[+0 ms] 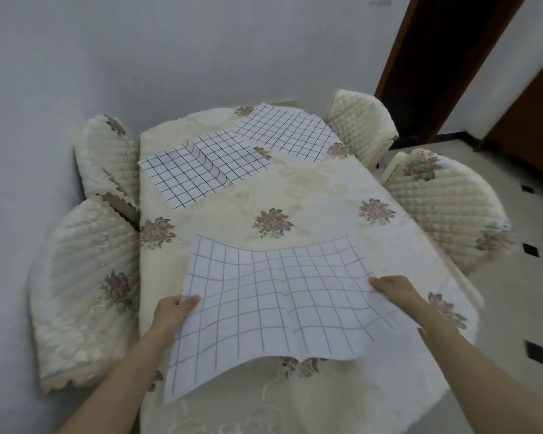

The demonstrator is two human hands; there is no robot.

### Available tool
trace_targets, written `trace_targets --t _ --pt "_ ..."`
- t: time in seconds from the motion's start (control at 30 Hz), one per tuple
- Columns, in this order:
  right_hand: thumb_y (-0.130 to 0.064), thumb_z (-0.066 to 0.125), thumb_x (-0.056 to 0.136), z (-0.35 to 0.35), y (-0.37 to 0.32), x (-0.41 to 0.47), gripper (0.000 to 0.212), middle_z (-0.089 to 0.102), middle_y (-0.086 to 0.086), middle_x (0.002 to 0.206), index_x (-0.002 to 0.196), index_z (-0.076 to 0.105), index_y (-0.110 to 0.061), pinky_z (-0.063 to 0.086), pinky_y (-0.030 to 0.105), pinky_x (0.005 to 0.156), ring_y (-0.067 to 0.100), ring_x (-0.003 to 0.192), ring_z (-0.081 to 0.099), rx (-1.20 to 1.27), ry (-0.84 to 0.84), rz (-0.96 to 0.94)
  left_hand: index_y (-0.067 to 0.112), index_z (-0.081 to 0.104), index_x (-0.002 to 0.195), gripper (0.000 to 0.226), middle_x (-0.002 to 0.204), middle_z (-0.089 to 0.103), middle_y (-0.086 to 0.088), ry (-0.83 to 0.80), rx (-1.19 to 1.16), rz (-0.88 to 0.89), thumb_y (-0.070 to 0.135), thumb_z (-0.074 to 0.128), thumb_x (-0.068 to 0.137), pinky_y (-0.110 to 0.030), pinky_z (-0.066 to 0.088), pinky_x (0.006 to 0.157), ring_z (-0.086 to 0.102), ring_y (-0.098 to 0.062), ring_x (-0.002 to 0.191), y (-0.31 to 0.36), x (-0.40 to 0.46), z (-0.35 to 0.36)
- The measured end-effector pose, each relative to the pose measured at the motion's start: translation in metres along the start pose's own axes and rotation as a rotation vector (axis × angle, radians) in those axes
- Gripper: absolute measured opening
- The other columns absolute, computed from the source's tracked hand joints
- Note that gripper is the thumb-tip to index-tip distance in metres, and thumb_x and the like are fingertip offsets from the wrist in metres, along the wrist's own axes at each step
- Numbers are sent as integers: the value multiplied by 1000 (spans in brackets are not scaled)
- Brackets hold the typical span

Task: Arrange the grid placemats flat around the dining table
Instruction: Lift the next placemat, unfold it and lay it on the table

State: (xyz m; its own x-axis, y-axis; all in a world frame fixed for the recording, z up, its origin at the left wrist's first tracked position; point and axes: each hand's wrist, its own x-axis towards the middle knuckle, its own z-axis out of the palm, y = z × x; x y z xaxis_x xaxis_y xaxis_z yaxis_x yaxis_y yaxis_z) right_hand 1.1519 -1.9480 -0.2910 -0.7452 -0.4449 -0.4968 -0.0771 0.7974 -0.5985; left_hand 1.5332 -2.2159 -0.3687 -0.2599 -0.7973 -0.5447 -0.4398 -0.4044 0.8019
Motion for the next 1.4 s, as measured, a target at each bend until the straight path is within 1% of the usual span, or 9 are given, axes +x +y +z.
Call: trace_targets --t 0.17,0.4,0.63,0.8,0.97,1.1,1.23,1.3,1.4 --pt "-29 64 92 24 32 2 33 69 18 99 103 72 1 55 42 81 32 90 66 145 2 79 3 64 77 27 77 66 -18 8 80 -29 27 69 88 -41 52 75 62 -27 74 -14 6 -2" --pt "-27 69 88 35 63 20 38 52 17 76 81 65 10 44 39 69 27 74 51 218 -30 113 18 35 56 47 57 30 -3 19 184 5 25 69 88 -30 16 55 29 -14 54 -14 17 4" --pt "-23 66 91 37 62 17 30 53 17 75 67 60 -6 47 38 69 28 74 54 173 -31 101 15 56 77 32 76 51 -8 -21 237 2 40 75 77 -37 41 68 50 -23 70 -30 43 -4" --pt "-28 60 93 37 44 14 34 54 15 64 65 56 -8 49 35 65 25 62 58 -8 6 -14 15 41 60 42 61 40 -9 -12 345 87 29 69 87 -32 38 57 45 -23 60 11 10 9" --pt "-34 51 97 39 7 -3 44 49 7 55 60 43 -12 30 29 54 21 51 47 -258 51 -145 13 32 56 50 54 32 -11 -53 437 241 28 66 88 -27 33 56 41 -19 50 56 -13 20" --pt "-36 51 96 40 -28 -22 44 47 4 54 60 40 -13 27 29 51 20 50 42 -352 119 -250 15 28 56 51 55 30 -6 -88 342 320 20 66 90 -18 37 41 35 -17 46 98 -36 39" --pt "-36 52 95 35 -60 -38 45 37 0 52 59 36 -14 21 29 50 18 49 35 -364 198 -340 14 29 53 52 47 34 1 -149 195 351 16 65 90 -26 38 49 35 -16 40 126 -57 56" --pt "-37 52 95 25 -66 -40 45 37 -1 52 59 36 -14 21 29 50 17 49 35 -338 248 -339 11 35 54 47 41 36 7 -159 148 352 17 64 91 -20 39 43 36 -9 32 134 -59 53" --pt "-38 52 95 8 -54 -34 48 33 -1 51 58 32 -15 18 29 50 18 49 31 -299 291 -269 3 57 73 28 63 56 -9 -146 99 331 23 67 89 -20 50 47 53 -13 46 132 -51 32"
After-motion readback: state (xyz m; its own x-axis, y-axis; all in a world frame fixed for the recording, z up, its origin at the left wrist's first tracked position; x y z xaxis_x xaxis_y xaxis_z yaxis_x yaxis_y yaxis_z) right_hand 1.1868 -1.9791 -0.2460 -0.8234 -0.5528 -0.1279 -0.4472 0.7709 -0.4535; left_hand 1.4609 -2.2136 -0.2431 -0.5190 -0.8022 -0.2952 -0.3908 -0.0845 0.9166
